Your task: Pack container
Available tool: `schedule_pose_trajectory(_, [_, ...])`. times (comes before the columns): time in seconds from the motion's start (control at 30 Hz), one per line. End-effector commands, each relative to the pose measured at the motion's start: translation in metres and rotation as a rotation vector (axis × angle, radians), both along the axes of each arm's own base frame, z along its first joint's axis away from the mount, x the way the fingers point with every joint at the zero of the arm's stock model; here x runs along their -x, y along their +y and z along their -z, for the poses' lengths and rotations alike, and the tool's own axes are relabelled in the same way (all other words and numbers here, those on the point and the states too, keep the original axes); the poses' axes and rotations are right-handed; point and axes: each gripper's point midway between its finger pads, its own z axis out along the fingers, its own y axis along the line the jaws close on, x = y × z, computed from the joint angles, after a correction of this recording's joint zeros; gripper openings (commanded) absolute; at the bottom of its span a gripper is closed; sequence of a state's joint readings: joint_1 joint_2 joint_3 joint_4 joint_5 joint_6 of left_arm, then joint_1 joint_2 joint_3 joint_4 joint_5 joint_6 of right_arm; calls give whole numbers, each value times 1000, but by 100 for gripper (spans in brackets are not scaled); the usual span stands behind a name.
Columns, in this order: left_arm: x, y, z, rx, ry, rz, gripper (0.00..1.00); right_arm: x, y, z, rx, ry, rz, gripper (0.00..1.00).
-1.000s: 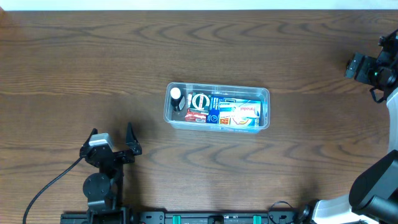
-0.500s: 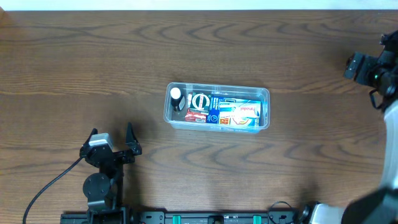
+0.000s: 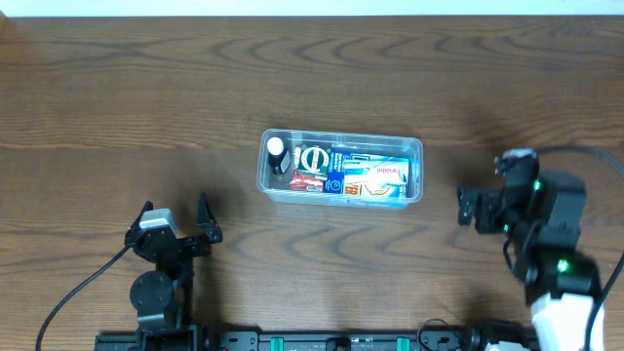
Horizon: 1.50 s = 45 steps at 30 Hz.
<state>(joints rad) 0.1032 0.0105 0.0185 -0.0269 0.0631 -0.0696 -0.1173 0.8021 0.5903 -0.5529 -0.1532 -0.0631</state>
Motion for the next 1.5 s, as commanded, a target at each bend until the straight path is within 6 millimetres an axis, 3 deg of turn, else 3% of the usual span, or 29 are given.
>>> schedule_pose_trajectory(0.0, [1, 1, 15, -12, 49, 0, 98, 0, 1, -8, 31, -142, -11, 99])
schedule_pose_trajectory(0.3, [1, 1, 15, -12, 49, 0, 98, -7, 18, -55, 43, -651, -102, 99])
schedule_pose_trajectory(0.43, [1, 1, 15, -12, 49, 0, 98, -1, 24, -58, 48, -759, -137, 99])
schedule_pose_trajectory(0.7, [1, 1, 15, -12, 49, 0, 98, 6, 29, -42, 41, -781, -163, 99])
schedule_pose_trajectory(1.03, [1, 1, 15, -12, 49, 0, 98, 18, 35, -50, 43, -830, -183, 99])
schedule_pose_trajectory(1.47, [1, 1, 15, -11, 49, 0, 98, 22, 29, -21, 39, -717, -144, 99])
